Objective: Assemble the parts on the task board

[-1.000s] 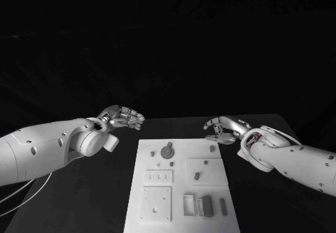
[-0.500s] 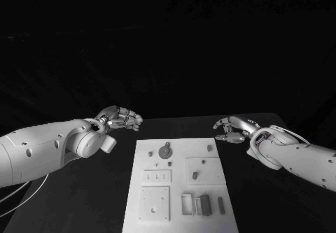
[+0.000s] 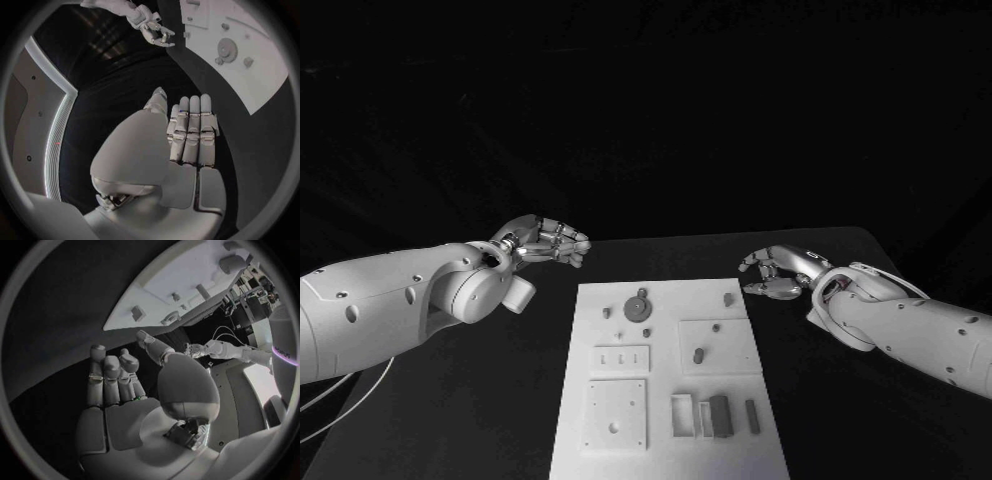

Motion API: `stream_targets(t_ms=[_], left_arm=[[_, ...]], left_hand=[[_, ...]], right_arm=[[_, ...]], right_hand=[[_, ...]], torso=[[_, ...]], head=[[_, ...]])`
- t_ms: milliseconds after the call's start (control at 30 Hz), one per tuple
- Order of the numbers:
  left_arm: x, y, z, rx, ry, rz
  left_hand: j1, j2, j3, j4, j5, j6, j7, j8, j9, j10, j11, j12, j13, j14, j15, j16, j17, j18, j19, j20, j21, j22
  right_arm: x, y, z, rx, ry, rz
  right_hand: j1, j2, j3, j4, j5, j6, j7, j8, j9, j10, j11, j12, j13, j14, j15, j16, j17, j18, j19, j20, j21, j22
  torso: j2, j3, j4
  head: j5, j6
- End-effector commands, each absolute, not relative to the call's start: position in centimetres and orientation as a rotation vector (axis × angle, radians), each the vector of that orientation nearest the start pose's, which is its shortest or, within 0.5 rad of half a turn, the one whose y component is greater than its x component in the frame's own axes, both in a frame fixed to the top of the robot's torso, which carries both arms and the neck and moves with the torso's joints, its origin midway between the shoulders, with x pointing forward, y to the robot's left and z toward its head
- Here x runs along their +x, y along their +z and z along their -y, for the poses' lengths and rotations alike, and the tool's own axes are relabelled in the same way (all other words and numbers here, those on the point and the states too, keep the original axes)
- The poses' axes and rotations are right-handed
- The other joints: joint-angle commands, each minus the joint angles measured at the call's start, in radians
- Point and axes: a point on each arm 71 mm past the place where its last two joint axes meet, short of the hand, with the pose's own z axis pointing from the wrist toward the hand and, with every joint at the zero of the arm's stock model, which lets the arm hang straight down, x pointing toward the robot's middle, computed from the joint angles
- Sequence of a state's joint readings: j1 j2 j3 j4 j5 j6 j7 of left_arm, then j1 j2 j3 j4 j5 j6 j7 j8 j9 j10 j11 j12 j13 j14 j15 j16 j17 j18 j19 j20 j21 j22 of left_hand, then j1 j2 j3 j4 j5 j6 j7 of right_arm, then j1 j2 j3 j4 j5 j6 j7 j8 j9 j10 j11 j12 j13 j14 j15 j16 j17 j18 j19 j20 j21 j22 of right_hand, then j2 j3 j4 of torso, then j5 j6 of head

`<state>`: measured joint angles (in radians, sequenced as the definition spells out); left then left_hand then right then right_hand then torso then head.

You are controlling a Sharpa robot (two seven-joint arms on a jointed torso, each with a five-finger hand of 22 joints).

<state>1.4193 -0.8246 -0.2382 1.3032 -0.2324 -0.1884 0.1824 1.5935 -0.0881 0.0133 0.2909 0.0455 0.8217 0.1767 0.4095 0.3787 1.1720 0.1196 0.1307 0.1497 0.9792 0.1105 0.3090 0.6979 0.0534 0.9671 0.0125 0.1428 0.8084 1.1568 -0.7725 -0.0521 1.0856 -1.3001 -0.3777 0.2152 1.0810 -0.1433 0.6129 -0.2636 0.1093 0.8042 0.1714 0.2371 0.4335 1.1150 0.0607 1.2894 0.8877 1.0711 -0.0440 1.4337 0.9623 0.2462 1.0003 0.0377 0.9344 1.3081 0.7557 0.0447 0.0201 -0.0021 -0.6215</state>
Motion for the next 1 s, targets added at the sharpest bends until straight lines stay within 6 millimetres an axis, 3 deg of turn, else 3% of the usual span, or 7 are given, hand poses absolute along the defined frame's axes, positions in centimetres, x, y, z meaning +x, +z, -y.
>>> stream_targets(t_ms=[33, 467, 733, 1000], left_arm=[[53.7, -15.7, -26.4, -0.827, -1.211, -1.678], [53.7, -15.7, -26.4, -0.827, -1.211, -1.681], [53.7, -15.7, -26.4, -0.826, -1.212, -1.681], [53.6, -15.8, -26.3, -0.827, -1.212, -1.687]], left_hand=[[0.006, -0.007, -0.007, 0.0, 0.004, -0.001, 0.002, -0.004, -0.002, -0.006, 0.004, -0.005, -0.001, 0.005, 0.0, -0.006, 0.002, 0.018, 0.006, -0.001, -0.001, 0.001], [0.007, -0.006, -0.007, 0.0, 0.004, -0.001, 0.002, -0.004, -0.002, -0.005, 0.004, -0.005, -0.001, 0.005, 0.0, -0.007, 0.002, 0.017, 0.006, -0.001, -0.001, 0.002], [0.008, -0.006, -0.007, 0.0, 0.004, -0.001, 0.002, -0.004, -0.002, -0.005, 0.004, -0.005, -0.001, 0.005, 0.001, -0.007, 0.002, 0.017, 0.006, -0.001, -0.002, 0.002], [0.008, -0.006, -0.007, 0.0, 0.003, -0.001, 0.002, -0.004, -0.002, -0.005, 0.004, -0.006, -0.001, 0.005, 0.001, -0.008, 0.003, 0.017, 0.005, -0.001, -0.002, 0.002]], right_arm=[[53.6, -22.7, 29.2, -0.075, 0.609, -1.631], [53.6, -23.0, 29.0, -0.078, 0.611, -1.636], [53.4, -24.5, 28.2, -0.079, 0.618, -1.661], [53.2, -25.8, 27.5, -0.084, 0.632, -1.682]], right_hand=[[0.008, 0.001, 0.0, -0.004, 0.0, -0.005, 0.0, -0.004, -0.001, -0.007, -0.002, -0.005, 0.0, -0.007, -0.002, -0.001, -0.001, 0.016, -0.003, 0.002, -0.003, 0.007], [0.008, 0.001, -0.001, -0.004, -0.001, -0.007, 0.001, -0.005, -0.002, -0.007, -0.001, -0.004, 0.0, -0.007, -0.002, -0.001, -0.001, 0.016, -0.003, 0.002, -0.003, 0.007], [0.007, 0.001, -0.002, -0.003, -0.001, -0.012, 0.003, -0.007, -0.003, -0.008, 0.0, -0.004, 0.0, -0.008, -0.001, 0.0, -0.001, 0.016, -0.003, 0.003, -0.003, 0.007], [0.007, 0.003, -0.002, -0.002, 0.003, -0.014, 0.007, -0.008, -0.004, -0.009, 0.004, -0.003, 0.001, -0.009, 0.002, 0.001, -0.001, 0.016, -0.002, 0.003, -0.003, 0.007]], torso=[[-0.001, -0.001, -0.0005], [-0.001, -0.0021, 0.0002], [-0.001, -0.0022, 0.0009], [0.0, -0.0014, 0.0007]], head=[[0.001, -0.002], [0.002, -0.003], [0.0, -0.005], [0.008, -0.007]])
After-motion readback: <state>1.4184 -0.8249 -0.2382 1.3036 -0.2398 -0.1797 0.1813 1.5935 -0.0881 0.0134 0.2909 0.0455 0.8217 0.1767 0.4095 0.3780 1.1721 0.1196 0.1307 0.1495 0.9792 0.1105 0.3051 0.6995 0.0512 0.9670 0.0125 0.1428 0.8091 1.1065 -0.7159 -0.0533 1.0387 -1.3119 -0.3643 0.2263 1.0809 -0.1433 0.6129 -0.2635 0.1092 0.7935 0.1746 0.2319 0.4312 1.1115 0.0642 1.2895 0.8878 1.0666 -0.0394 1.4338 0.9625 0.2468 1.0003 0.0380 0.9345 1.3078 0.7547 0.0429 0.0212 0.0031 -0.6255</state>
